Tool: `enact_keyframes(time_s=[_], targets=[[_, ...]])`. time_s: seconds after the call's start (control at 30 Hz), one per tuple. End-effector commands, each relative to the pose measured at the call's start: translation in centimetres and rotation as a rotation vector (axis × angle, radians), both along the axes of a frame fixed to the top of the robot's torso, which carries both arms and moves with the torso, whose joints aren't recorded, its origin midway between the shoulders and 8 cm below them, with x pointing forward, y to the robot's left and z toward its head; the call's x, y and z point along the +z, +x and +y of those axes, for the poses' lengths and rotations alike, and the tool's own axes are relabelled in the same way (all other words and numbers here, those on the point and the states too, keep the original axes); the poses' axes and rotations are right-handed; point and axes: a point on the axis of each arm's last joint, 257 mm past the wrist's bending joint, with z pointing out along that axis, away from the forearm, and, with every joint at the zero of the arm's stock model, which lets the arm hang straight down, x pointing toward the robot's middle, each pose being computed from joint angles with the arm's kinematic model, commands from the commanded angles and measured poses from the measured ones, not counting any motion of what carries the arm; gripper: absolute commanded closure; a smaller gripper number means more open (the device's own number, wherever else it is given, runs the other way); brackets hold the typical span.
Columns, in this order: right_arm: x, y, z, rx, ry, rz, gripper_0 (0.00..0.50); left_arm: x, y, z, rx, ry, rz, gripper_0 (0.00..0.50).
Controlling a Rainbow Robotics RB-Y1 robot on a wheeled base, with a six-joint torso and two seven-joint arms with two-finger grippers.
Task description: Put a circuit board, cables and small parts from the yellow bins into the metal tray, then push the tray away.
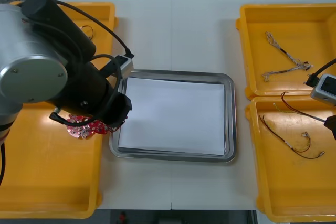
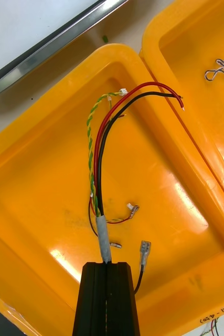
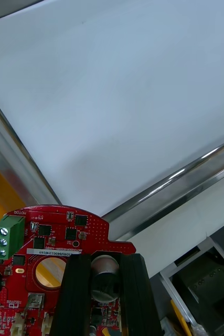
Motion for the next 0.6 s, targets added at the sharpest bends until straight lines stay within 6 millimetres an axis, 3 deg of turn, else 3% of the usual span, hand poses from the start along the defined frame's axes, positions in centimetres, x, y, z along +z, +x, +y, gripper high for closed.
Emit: enact_keyframes(time_s=[0.03, 0.3, 0.6], targets=[[1.1, 0.3, -0.2, -0.009, -0.036, -0.028, 0.5, 0.2, 0.0, -3.1, 0.099, -0.043, -0.017, 0.499], [1.2, 0.3, -0.4, -0.019, -0.035, -0.03, 0.5, -2.1, 0.8, -5.7, 0.128, -0.047, -0.051, 0.5], [1.1, 0.4, -0.4, -0.024, -0.033, -0.03, 0.5, -3.9, 0.0, -7.4, 0.162, -0.061, -0.049, 0.5]])
